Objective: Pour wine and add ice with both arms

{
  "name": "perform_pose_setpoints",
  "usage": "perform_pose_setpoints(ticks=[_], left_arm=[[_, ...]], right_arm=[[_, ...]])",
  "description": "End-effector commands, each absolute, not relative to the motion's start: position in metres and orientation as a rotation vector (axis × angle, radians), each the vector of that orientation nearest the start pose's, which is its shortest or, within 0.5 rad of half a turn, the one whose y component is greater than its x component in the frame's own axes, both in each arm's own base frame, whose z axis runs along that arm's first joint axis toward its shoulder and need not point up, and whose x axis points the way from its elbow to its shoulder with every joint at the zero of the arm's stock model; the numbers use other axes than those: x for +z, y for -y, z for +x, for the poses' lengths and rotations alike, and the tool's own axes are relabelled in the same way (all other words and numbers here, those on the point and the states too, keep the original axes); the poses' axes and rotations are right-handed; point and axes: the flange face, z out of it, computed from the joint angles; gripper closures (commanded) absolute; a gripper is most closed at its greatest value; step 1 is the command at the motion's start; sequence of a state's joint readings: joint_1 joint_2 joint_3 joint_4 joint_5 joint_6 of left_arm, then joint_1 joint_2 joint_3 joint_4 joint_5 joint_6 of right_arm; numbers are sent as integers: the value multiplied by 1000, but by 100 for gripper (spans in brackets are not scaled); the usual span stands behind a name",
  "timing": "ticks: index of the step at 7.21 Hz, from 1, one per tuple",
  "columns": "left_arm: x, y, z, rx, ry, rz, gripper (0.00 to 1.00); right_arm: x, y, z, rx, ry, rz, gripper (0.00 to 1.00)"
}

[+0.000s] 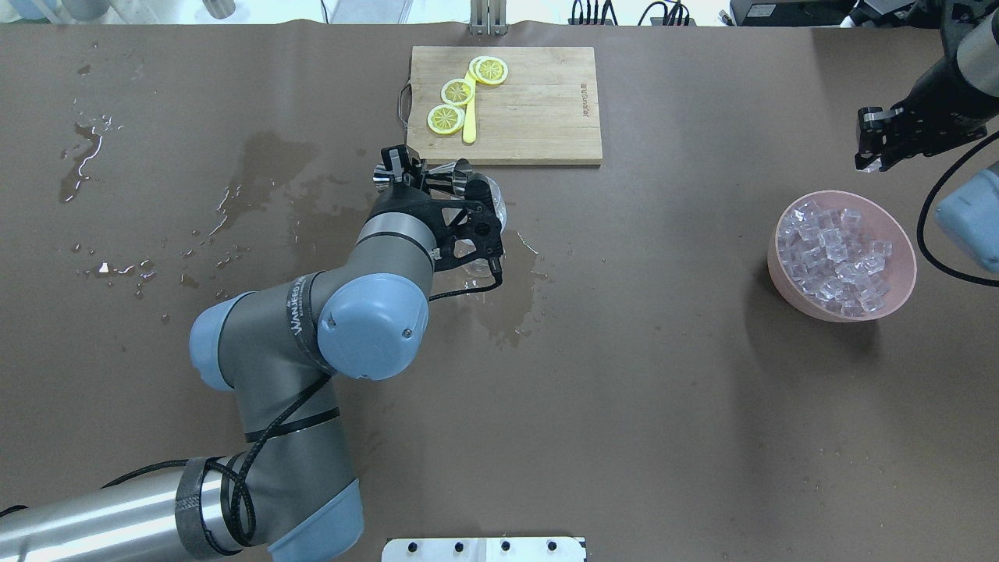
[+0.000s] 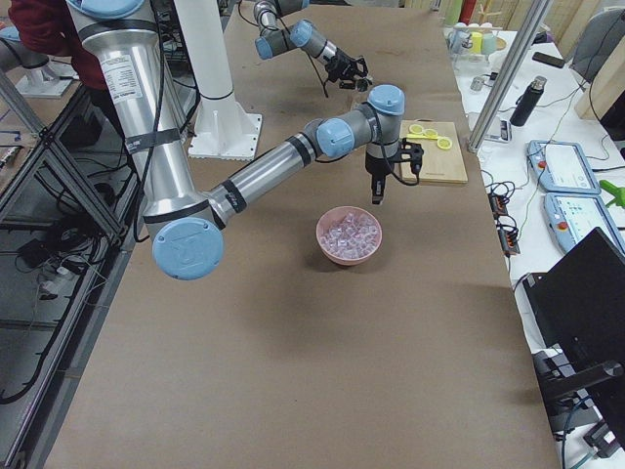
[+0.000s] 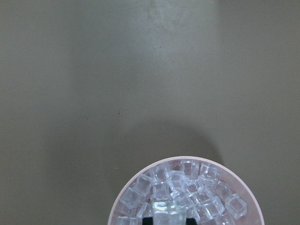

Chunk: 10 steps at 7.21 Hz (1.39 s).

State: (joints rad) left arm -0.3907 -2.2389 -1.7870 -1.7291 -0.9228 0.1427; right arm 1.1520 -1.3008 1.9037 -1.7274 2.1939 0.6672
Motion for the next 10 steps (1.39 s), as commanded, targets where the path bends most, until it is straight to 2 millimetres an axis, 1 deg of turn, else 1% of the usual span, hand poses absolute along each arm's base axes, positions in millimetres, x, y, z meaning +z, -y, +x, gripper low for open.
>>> perform_pose_setpoints(ticks=[1,4,5,7,8,10], left_arm=[[147,421,506,854,76,1191,100],[131,423,508,872,138,1155,100],[130,423,508,883,152,1139,100],[130,424,508,916,200,1134,100],[131,426,505,909,227,1134,100],[132,426,506,938,258,1117,100]], right_arm=[[378,543,-159,96,750,55,87],[377,542,-159,96,752,55,87],[374,542,-159,94,754,61,87],[356,537,-157,98,749,50,87],[352,539,-158,96,751,54,87],[331,543,-159,99,750,50,87]])
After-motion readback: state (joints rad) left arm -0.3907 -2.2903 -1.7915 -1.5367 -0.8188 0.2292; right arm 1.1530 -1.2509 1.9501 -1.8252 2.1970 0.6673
